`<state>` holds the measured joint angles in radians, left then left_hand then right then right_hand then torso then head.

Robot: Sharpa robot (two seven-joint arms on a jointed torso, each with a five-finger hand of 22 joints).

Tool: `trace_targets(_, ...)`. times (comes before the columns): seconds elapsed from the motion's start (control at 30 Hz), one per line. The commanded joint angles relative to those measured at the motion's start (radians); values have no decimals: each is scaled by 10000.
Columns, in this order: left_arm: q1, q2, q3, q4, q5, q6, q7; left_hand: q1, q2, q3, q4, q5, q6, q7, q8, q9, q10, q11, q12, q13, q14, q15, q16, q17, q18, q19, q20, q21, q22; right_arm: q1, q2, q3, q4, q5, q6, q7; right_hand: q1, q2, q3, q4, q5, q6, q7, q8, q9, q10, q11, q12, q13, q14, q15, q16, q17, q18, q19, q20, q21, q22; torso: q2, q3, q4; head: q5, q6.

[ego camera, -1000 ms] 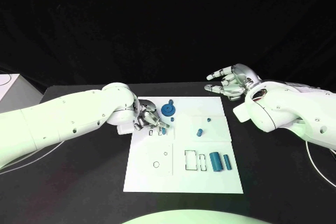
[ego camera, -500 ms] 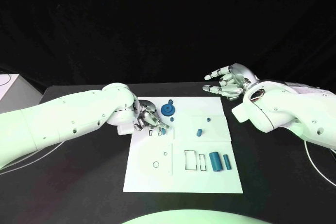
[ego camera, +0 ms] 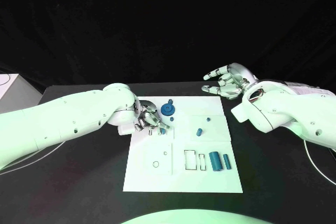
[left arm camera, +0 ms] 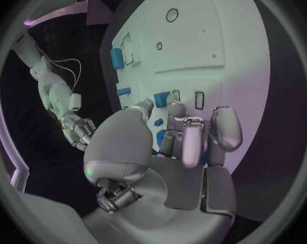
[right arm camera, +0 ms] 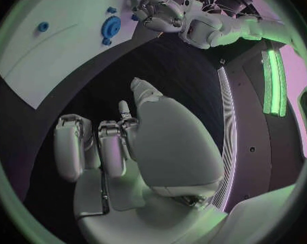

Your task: Assemble the parts on the task board

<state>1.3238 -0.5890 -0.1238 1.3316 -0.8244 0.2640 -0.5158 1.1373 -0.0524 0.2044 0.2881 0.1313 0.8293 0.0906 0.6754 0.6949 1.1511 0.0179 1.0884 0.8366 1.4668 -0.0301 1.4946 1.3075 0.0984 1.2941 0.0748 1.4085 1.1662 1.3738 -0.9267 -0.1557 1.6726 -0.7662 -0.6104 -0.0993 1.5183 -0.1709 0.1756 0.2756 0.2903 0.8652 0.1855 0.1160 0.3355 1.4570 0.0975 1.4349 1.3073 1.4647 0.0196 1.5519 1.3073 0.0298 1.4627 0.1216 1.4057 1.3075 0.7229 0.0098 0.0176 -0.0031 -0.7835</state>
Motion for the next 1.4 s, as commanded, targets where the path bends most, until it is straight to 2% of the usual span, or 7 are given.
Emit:
trace_targets(0.03,-22,34,-18,-16,63,178,67,112,14,72,7,34,23,-27,-19,17,79,-2,64,17,476,-88,33,1179,-151,88,-14,39,19,-7,8,2,14,-211,99,-11,-106,-27,35,33,-2,-45,-29,50,16,-74,-19,-14,1459,897,-1,-62,2038,125,206,1,-43,1538,2,0,4,-14,-17)
trace_targets(0.33,-22,42,-20,-9,118,128,75,1236,405,1016,-275,44,-1,-99,-323,96,38,-77,-5,-46,482,-165,27,1187,-154,96,-70,58,60,-18,26,-3,-6,-214,143,-27,-106,-27,35,33,-2,-45,-29,50,16,-74,-19,-14,1459,897,-1,-62,2038,125,206,1,-43,1538,-2,0,1,-10,-36)
trace_targets(0.53,-23,34,-21,9,187,130,80,1768,-2,2784,-734,18,-28,-54,-598,240,11,-64,-88,-101,498,-156,36,1229,-159,104,-93,72,104,-25,33,-6,-10,-213,173,-34,-106,-27,35,33,-2,-45,-29,50,16,-74,-19,-14,1459,897,-1,-62,2038,125,206,1,-43,1538,-2,0,3,-15,-41)
trace_targets(0.73,-23,5,-21,59,267,75,96,1027,-693,5174,-1600,-1,-14,-14,-665,733,81,-23,-160,-183,508,-113,37,1264,-159,96,-63,85,141,-34,40,-10,-19,-193,196,-36,-175,-43,89,49,-194,-65,-33,98,21,-59,-21,6,1464,897,-4,-64,2037,122,216,-1,-34,1550,-3,-1,3,-10,-38)
trace_targets(1.1,-24,-187,-15,326,445,-191,128,383,-818,6472,-2499,77,18,32,-625,1187,179,-6,-134,-139,545,-106,70,1344,-172,145,-56,134,237,-53,33,-17,-26,-140,288,-100,-225,-47,115,60,-309,-93,-31,118,20,-63,-20,3,1456,897,-3,-66,2035,126,208,-1,-55,1540,-16,7,3,42,-22)
trace_targets(1.23,-18,-414,-5,582,662,-420,141,47,-910,6962,-2835,327,152,-1,-536,1402,355,-44,-42,-19,622,-143,159,1511,-200,265,-80,215,400,-58,17,-20,-36,-110,311,-112,-237,-48,118,64,-327,-97,-31,122,20,-67,-20,0,1451,897,-3,-66,2036,124,212,-1,-48,1545,-24,11,15,51,-21)
trace_targets(1.4,-1,-734,67,960,811,-694,163,-439,-1099,7262,-3117,1283,354,-90,-436,1647,611,-128,74,144,734,-222,294,1769,-238,421,-147,315,604,-61,1,-26,-97,-71,326,-117,-246,-48,119,67,-338,-99,-31,124,20,-72,-19,-6,1446,894,-3,-71,2024,126,209,-1,-54,1541,-45,17,30,66,-17)
